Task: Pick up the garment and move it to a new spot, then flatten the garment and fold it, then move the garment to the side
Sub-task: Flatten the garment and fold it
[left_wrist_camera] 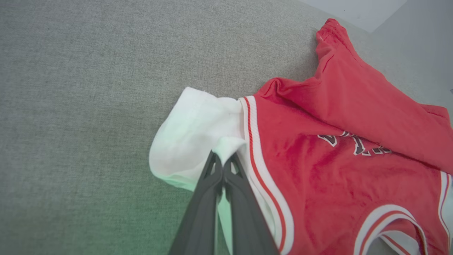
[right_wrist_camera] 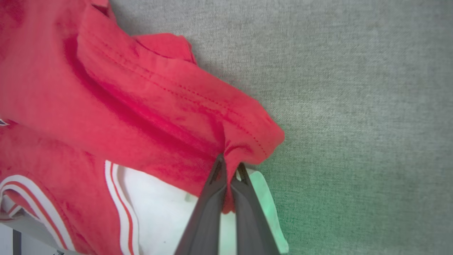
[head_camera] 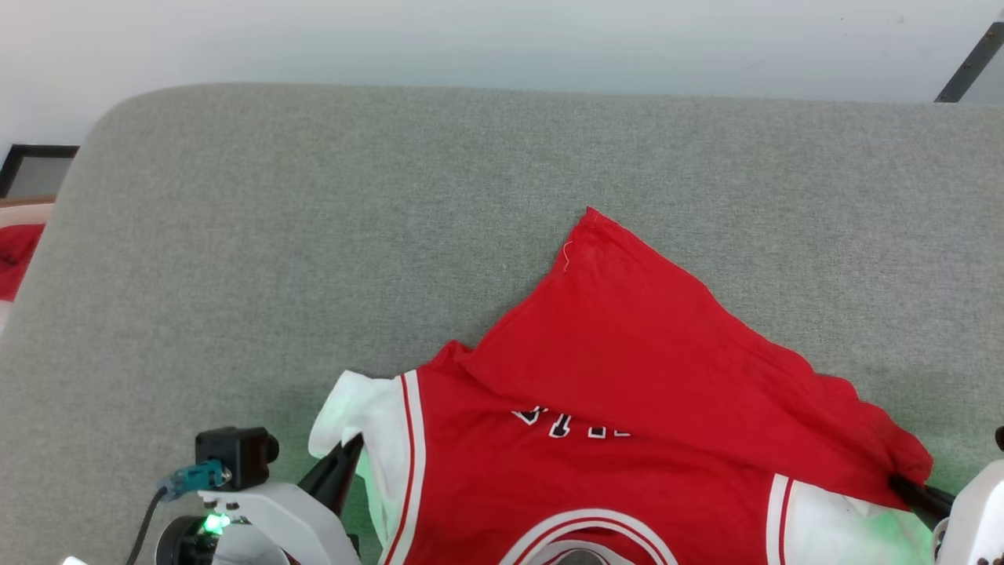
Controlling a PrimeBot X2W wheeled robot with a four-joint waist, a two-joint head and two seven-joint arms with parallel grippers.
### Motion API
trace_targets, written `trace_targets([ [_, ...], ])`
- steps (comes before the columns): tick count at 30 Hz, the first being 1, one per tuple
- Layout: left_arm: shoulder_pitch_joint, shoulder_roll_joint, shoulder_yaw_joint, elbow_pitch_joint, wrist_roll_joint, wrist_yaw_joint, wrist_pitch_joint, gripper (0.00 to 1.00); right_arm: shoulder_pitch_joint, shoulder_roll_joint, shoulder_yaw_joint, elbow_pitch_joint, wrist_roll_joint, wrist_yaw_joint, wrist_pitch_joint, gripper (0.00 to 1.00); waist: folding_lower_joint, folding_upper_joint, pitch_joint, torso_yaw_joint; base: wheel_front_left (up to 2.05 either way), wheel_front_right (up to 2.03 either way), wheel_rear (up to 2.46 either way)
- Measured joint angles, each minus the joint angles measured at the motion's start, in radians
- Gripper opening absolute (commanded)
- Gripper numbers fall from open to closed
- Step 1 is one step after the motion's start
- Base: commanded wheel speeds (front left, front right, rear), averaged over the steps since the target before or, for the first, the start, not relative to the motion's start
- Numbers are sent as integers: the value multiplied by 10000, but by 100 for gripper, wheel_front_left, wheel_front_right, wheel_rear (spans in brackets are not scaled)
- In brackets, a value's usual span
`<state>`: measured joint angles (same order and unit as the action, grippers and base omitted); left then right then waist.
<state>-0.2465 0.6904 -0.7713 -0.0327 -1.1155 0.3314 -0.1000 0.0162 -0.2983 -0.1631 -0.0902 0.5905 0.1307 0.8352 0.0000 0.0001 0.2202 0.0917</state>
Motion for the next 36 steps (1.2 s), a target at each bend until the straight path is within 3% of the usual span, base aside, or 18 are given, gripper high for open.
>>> trace_targets([
  [1, -1, 6, -2, -13, 0, 2, 4, 0, 1, 15, 19, 12, -13, 0, -4, 59, 0, 0, 3, -4, 0, 0, 0],
  [2, -2, 6, -4, -21, 0, 2, 25, 0, 2, 13, 33, 10, -25, 0, -27, 100, 0, 0, 7, -3, 0, 0, 0],
  [8, -5, 0, -29, -31, 4, 29, 29, 0, 10, 17, 42, -146, -86, 0, -259, 100, 0, 0, -11, 44, 0, 0, 0],
  [15, -3, -59, -100, -42, 8, 31, 40, 0, 113, 75, 82, -1183, -115, 0, -477, 100, 0, 0, -96, 197, 0, 0, 0],
  [23, -56, -201, -255, -65, 92, 31, 90, 0, -1376, -445, 1262, -2180, -299, -2, -895, 100, 0, 0, -151, 518, 0, 0, 0],
  [28, -414, -493, -495, 12, 295, -94, 213, 0, -3041, -878, 2240, -1338, -353, -2, -988, 100, 0, 0, -89, 900, 0, 0, 0],
  [36, -1539, -1475, -1070, 560, 719, -725, 518, 0, -5500, -1707, 3586, 1083, -222, 0, -836, 100, 0, 0, 194, 1885, 0, 0, 0],
])
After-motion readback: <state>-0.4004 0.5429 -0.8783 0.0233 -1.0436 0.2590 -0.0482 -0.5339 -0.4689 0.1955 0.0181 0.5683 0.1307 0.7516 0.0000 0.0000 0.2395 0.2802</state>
